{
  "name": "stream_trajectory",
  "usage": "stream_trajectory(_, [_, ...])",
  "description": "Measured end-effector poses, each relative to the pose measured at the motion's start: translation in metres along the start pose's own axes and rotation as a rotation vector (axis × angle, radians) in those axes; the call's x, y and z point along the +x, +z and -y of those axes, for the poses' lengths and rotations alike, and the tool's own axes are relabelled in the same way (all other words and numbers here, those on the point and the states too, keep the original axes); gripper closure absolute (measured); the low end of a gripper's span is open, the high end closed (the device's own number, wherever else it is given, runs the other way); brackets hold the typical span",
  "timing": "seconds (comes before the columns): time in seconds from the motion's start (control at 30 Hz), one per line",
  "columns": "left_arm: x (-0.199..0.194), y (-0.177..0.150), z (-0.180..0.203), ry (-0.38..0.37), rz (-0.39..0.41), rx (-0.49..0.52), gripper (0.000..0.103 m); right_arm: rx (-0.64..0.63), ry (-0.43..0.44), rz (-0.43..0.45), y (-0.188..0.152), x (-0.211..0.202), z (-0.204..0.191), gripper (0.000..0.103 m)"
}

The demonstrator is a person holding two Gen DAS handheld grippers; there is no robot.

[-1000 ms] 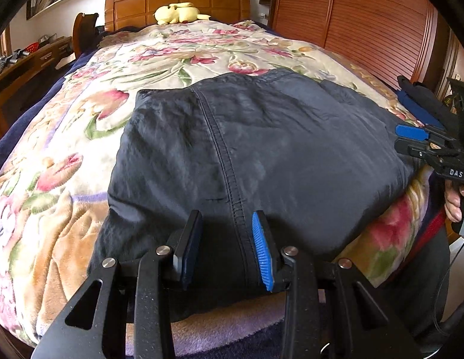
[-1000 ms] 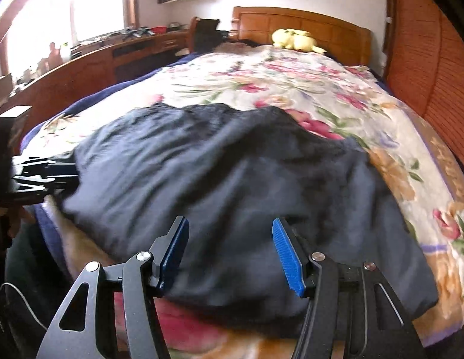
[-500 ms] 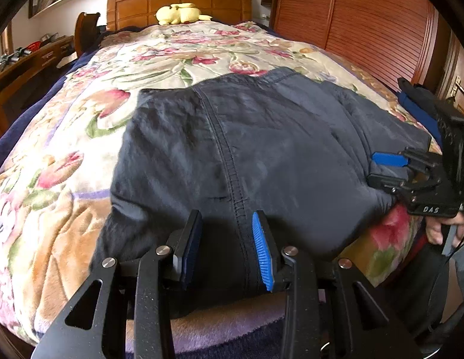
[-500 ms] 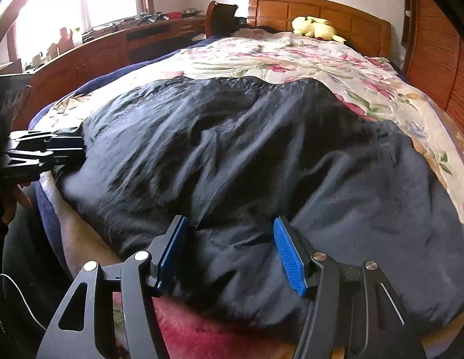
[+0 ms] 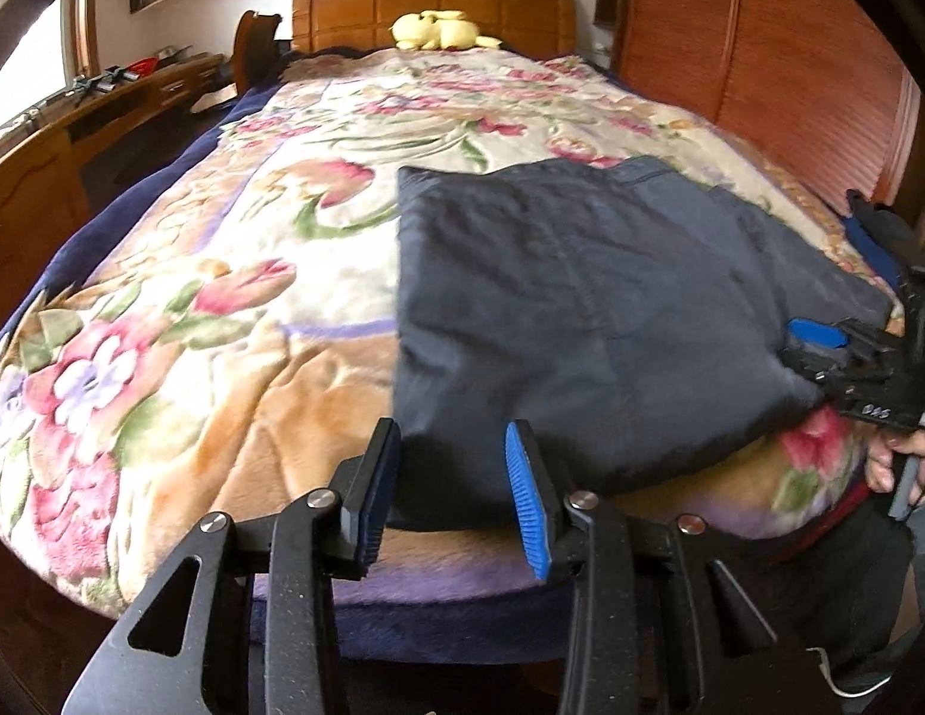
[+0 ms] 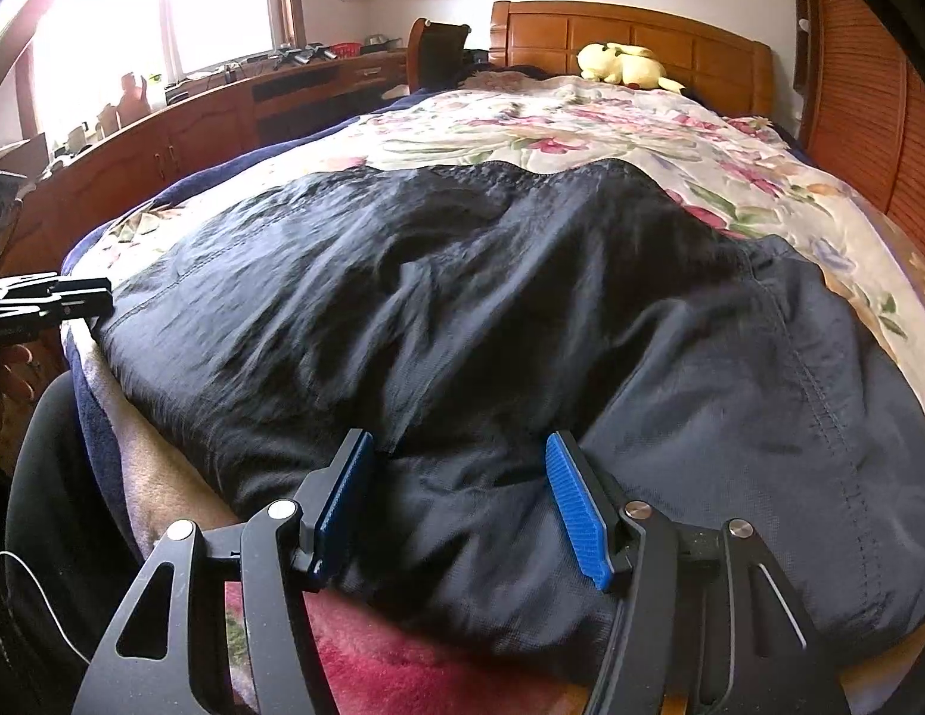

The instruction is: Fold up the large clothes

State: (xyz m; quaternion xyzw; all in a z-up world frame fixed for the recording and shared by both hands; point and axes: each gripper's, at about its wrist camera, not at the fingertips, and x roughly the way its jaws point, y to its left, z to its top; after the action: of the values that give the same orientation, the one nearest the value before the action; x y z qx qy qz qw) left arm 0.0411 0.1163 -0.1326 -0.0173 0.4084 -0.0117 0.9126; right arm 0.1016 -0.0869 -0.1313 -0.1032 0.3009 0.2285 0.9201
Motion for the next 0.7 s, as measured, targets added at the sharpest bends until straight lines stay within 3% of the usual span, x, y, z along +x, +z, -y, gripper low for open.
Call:
stream_trajectory(0.17, [0.01, -0.006, -0.001, -0.002, -0.03, -0.008, 0.062, -0.003, 0.0, 0.003, -0.001, -0.001, -0.001, 0.041])
stream_trajectory(0.53, [0.015, -0.01, -0.001, 0.001, -0.024, -0.02, 0.06, 0.0, -0.001, 0.013, -0.002, -0.001, -0.002, 0.041])
stream_trajectory(0.7, [0.013, -0.013, -0.008, -0.013, -0.01, -0.069, 0.06, 0.001, -0.001, 0.016, -0.003, -0.001, -0.002, 0.041])
